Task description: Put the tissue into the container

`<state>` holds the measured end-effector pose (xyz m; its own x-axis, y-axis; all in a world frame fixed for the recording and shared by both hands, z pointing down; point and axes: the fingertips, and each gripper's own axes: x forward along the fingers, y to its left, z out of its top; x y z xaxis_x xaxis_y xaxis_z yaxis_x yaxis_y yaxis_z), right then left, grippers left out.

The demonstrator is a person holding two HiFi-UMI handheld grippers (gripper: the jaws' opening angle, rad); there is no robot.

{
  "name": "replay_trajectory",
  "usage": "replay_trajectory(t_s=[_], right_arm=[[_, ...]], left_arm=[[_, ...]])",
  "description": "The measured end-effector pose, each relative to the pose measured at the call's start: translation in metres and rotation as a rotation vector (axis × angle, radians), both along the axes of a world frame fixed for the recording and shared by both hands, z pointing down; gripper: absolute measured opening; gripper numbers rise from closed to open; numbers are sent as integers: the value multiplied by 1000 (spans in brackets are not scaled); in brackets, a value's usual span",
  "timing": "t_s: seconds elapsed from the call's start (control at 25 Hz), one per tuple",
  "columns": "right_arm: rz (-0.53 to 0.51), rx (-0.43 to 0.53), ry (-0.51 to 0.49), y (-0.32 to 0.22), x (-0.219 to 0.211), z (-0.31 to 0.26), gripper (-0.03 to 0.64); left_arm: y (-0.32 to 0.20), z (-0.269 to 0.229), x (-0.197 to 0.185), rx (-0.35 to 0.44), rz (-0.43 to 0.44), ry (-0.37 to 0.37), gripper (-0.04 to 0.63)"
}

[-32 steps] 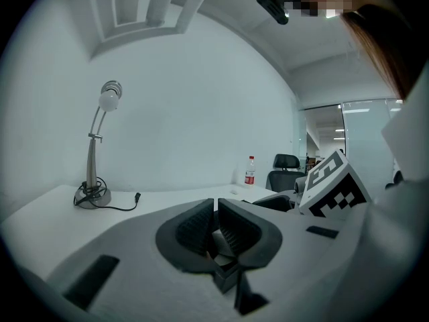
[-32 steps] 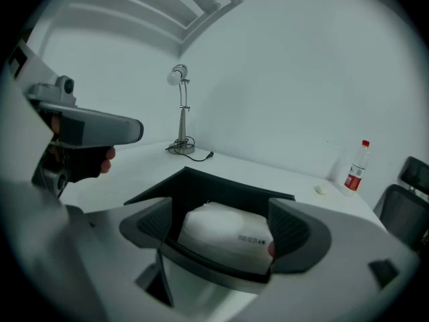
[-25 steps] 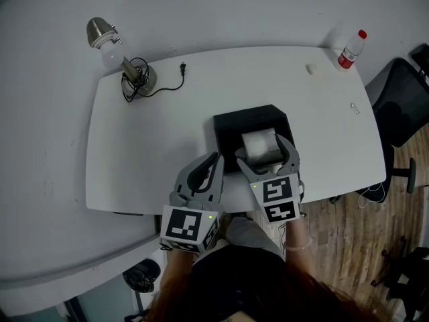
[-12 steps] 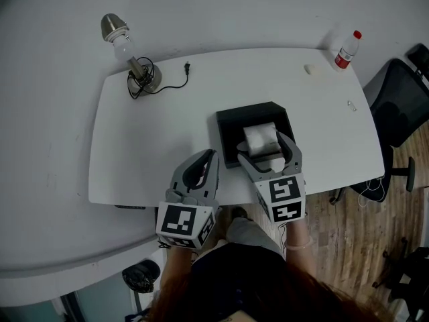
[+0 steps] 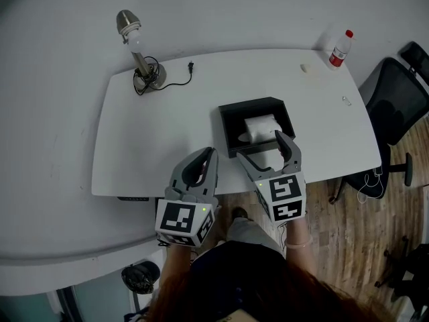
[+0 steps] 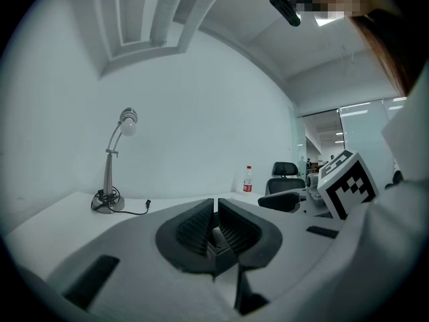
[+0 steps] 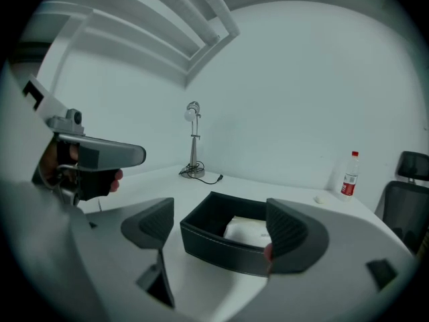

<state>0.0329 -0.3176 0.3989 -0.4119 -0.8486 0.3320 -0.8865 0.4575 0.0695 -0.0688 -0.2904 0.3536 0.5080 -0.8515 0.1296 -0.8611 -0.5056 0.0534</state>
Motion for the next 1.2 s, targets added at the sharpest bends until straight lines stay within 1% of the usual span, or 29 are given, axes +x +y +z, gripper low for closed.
replay_trajectory(t_s=[0.76, 1.2], right_arm=[[-4, 60, -9, 81, -32, -26, 443], [49, 102, -56, 129, -40, -39, 443]], left_arm=[[78, -15, -25, 37, 27, 18, 38], [126, -19, -41, 51, 27, 37, 38]])
